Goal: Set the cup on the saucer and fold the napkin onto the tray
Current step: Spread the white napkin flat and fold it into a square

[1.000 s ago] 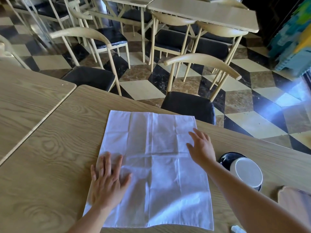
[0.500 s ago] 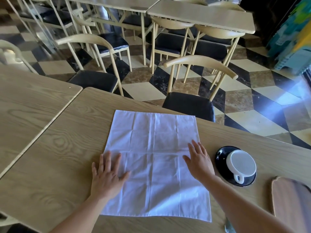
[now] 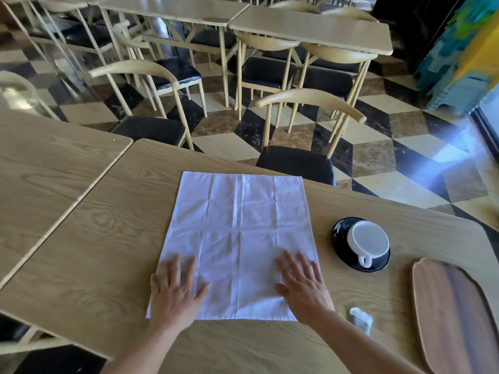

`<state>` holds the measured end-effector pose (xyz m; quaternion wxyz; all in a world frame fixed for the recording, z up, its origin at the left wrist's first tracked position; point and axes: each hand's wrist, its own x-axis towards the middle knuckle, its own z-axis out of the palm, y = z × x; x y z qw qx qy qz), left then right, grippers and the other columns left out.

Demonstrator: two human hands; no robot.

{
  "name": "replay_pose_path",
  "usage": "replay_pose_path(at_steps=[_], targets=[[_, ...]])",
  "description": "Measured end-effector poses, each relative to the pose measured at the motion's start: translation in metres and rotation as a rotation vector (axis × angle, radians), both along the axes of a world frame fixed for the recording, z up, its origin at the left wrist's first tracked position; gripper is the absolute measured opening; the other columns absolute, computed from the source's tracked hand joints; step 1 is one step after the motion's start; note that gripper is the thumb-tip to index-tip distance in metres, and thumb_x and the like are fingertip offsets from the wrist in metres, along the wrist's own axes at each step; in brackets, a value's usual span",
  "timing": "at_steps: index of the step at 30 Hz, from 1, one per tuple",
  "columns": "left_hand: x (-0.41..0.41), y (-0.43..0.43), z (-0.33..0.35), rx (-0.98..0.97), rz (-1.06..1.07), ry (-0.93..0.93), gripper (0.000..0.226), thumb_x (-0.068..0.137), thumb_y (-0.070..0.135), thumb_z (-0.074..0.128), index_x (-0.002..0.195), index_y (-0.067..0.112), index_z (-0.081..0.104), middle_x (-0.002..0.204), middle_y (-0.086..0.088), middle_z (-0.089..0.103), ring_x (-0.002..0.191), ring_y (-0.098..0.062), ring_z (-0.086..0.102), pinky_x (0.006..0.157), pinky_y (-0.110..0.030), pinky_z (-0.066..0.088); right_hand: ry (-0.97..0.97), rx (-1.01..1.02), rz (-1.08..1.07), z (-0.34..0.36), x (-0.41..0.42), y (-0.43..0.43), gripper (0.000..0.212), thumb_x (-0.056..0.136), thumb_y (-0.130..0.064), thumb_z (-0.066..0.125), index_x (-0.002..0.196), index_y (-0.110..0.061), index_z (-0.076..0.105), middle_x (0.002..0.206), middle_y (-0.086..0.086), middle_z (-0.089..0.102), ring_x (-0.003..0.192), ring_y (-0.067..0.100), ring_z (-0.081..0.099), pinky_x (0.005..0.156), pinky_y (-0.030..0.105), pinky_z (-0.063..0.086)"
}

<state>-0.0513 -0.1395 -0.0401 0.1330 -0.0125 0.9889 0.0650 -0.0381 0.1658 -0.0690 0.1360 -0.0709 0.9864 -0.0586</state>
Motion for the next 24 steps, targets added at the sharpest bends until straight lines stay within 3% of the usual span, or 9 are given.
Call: replay_pose_path(at_steps=[4,7,10,12,14,19,21,24], targets=[[0.002,-0.002,-0.003,-0.016,0.023,-0.021,0.106,0.069,0.087,-0.003,0.151,0.027,0.030,0.159,-0.020,0.021,0.146,-0.042,0.017,0.109,-0.064,0.024,0.036,-0.054,-0.082,0.002,0.013,0.009,0.069,0.098,-0.052,0.041,0.156,-0.023,0.018,0.166,-0.002,0.002,0.153,0.023,-0.003,0.122,0.037,-0.005],[0.004,-0.005,-0.003,0.023,0.102,0.004,0.081,0.082,0.071,0.044,0.147,0.023,0.037,0.157,-0.020,0.023,0.145,-0.039,0.020,0.108,-0.059,0.030,0.089,-0.104,-0.157,0.013,0.028,0.016,0.064,0.092,-0.040,0.060,0.149,-0.017,0.038,0.161,0.005,0.028,0.148,0.028,0.023,0.117,0.041,0.029],[0.008,-0.012,-0.001,0.034,0.194,0.007,0.081,0.076,0.053,0.071,0.141,0.014,0.043,0.147,-0.022,0.036,0.131,-0.042,0.038,0.097,-0.053,0.044,0.119,-0.097,-0.269,0.023,0.041,0.023,0.059,0.083,-0.030,0.072,0.136,-0.013,0.051,0.140,0.011,0.050,0.121,0.034,0.049,0.097,0.044,0.048],[0.011,-0.019,-0.001,0.072,0.263,-0.011,0.080,0.070,0.045,0.079,0.132,0.004,0.049,0.126,-0.026,0.047,0.111,-0.045,0.049,0.085,-0.051,0.047,0.066,-0.074,-0.360,0.030,0.045,0.027,0.054,0.084,-0.030,0.071,0.131,-0.013,0.051,0.127,0.011,0.052,0.109,0.034,0.050,0.093,0.041,0.046],[0.013,-0.027,0.000,0.071,0.320,-0.028,0.075,0.069,0.042,0.081,0.122,-0.003,0.053,0.112,-0.029,0.054,0.104,-0.046,0.052,0.085,-0.050,0.043,-0.015,-0.074,-0.425,0.035,0.048,0.030,0.046,0.087,-0.034,0.067,0.125,-0.014,0.050,0.119,0.010,0.051,0.107,0.033,0.050,0.094,0.038,0.043],[0.018,-0.043,0.000,0.082,0.492,-0.099,0.067,0.074,0.048,0.077,0.116,0.002,0.052,0.119,-0.022,0.056,0.113,-0.041,0.051,0.092,-0.046,0.045,-0.106,-0.112,-0.500,0.042,0.052,0.024,0.036,0.090,-0.033,0.065,0.113,-0.012,0.046,0.110,0.013,0.056,0.103,0.036,0.060,0.076,0.038,0.044],[0.019,-0.045,0.001,0.178,0.570,-0.087,0.067,0.071,0.042,0.081,0.116,0.002,0.053,0.117,-0.022,0.058,0.111,-0.040,0.055,0.090,-0.045,0.046,-0.093,-0.130,-0.538,0.041,0.051,0.023,0.030,0.089,-0.023,0.065,0.111,-0.013,0.047,0.107,0.013,0.061,0.100,0.036,0.062,0.073,0.038,0.047],[0.018,-0.043,0.009,0.144,0.596,-0.081,0.055,0.069,0.041,0.081,0.104,0.007,0.055,0.106,-0.017,0.063,0.102,-0.037,0.059,0.079,-0.039,0.047,-0.077,-0.116,-0.551,0.039,0.050,0.021,0.029,0.089,-0.020,0.062,0.115,-0.018,0.048,0.103,0.010,0.070,0.099,0.032,0.063,0.067,0.035,0.040]])
